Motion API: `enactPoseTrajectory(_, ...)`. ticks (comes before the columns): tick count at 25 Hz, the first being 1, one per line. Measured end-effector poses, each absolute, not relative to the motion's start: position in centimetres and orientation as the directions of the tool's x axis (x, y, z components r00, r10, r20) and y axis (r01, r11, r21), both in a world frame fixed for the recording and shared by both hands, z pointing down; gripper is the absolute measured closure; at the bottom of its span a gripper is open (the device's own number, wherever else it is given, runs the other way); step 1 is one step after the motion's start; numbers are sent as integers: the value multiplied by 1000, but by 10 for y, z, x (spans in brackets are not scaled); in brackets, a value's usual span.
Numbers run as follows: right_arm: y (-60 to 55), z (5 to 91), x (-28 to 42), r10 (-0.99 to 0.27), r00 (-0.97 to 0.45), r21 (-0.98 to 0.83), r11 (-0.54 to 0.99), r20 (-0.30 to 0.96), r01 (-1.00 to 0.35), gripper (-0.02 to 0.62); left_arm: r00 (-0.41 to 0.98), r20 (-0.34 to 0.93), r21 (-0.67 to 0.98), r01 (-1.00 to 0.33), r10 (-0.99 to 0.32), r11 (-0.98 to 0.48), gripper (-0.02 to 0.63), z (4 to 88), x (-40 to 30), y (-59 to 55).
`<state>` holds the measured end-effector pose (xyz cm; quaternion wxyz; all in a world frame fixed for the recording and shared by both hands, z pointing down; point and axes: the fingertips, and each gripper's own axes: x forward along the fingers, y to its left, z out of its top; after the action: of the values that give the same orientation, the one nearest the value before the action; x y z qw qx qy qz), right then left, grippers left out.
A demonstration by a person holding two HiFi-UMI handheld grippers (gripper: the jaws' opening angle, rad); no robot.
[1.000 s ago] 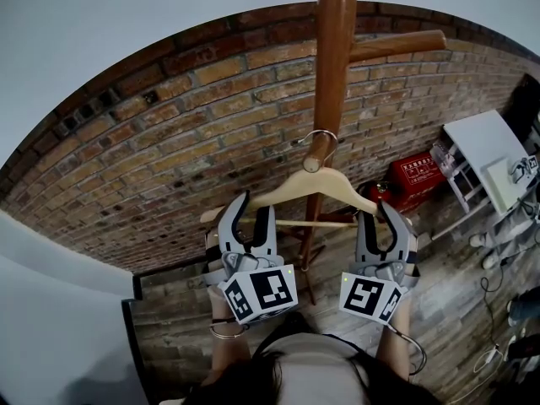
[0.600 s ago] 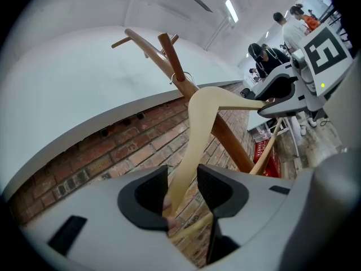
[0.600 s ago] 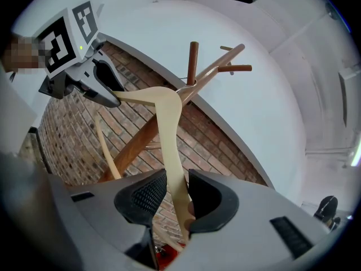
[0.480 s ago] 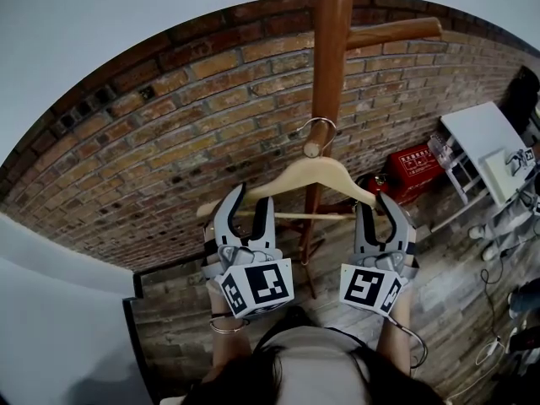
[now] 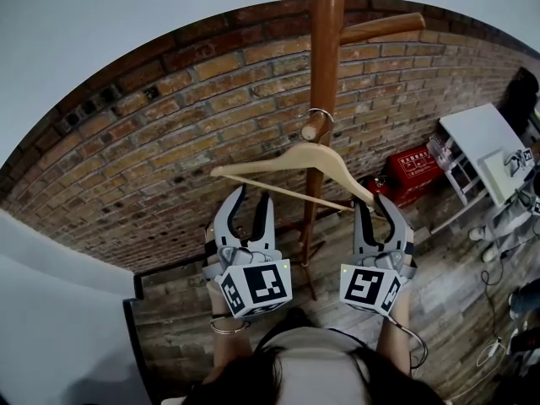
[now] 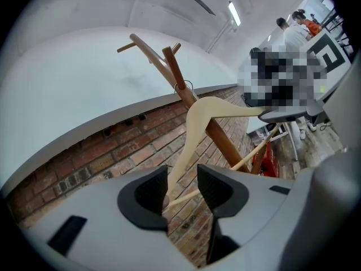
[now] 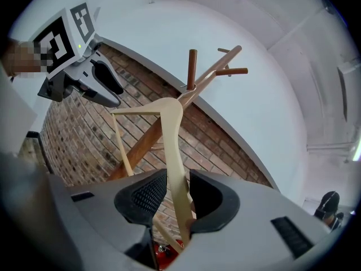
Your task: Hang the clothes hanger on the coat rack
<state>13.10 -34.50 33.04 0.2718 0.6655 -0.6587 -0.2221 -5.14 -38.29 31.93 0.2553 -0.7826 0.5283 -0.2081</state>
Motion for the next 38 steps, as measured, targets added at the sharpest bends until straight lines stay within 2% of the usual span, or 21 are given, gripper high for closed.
enactPoseTrajectory(19, -305, 331, 125, -999, -4, 631, 30, 42, -775, 469, 341, 53, -570, -761, -939, -309, 450, 325, -60, -335)
enactPoseTrajectory(30, -273, 338, 122, -997, -50, 601, 76, 59, -796, 482, 328, 50, -564, -770, -943, -298, 497, 327, -59, -297)
enactPoseTrajectory(38, -242, 342, 123, -995, -89, 569, 101, 49, -816, 497, 323, 69, -565, -767, -944, -304, 500, 333, -53, -261)
